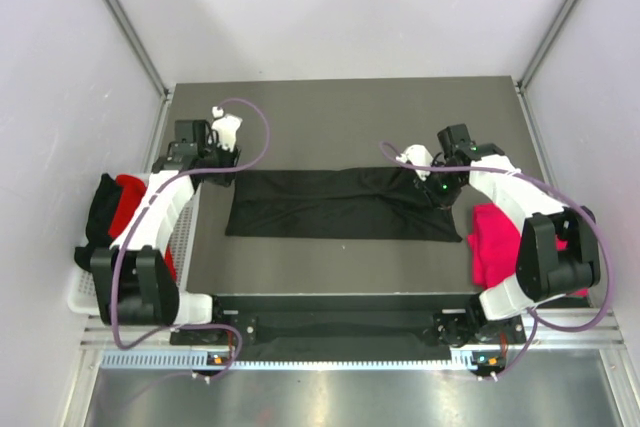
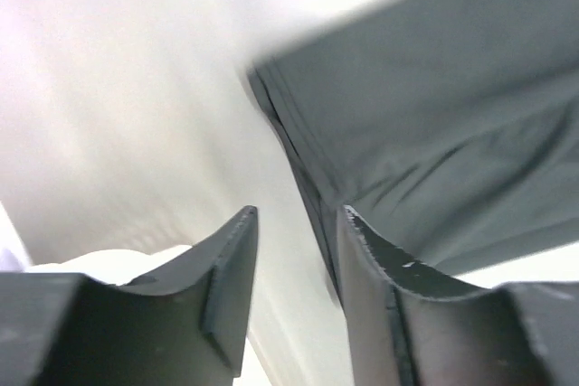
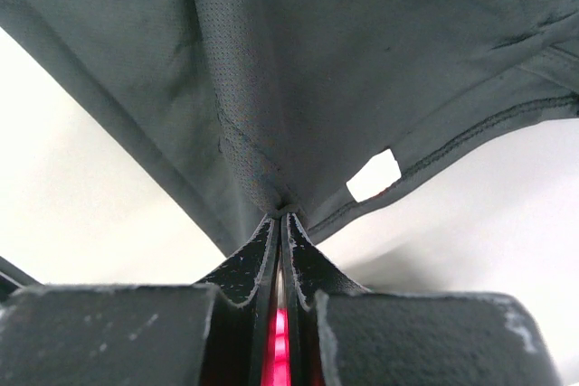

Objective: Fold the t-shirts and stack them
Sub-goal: Fold the tshirt

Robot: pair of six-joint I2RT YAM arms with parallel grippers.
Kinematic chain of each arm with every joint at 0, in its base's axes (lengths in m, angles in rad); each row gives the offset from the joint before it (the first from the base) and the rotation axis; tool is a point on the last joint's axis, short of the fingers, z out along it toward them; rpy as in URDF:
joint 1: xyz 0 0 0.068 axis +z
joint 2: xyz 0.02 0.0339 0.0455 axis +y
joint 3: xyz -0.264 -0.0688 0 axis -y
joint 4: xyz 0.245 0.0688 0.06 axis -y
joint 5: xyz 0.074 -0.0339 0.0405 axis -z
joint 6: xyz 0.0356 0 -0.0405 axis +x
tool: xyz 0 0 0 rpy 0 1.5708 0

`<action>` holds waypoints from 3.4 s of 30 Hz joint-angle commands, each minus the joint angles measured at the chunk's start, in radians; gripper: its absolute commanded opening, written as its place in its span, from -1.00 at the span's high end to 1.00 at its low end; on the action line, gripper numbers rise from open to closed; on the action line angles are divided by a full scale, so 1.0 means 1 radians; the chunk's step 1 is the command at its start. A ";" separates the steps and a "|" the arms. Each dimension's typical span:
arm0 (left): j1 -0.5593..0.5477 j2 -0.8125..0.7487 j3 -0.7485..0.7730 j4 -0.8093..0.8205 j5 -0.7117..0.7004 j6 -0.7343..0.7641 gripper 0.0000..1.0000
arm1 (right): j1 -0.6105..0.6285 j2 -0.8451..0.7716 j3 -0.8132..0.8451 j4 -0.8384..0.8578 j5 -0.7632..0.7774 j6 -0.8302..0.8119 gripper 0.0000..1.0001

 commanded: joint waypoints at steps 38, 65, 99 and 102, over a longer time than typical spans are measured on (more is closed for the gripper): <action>-0.014 0.374 0.095 -0.003 0.063 -0.115 0.53 | -0.009 0.017 0.101 -0.076 -0.153 0.106 0.99; -0.014 0.408 0.147 -0.020 0.103 -0.114 0.63 | -0.178 0.511 0.535 -0.007 -0.239 0.187 0.50; -0.013 0.540 0.229 0.012 -0.041 -0.157 0.70 | -0.304 0.709 0.549 0.064 -0.079 0.230 0.38; -0.011 0.557 0.248 0.013 -0.063 -0.163 0.70 | -0.315 0.716 0.565 0.059 -0.091 0.255 0.38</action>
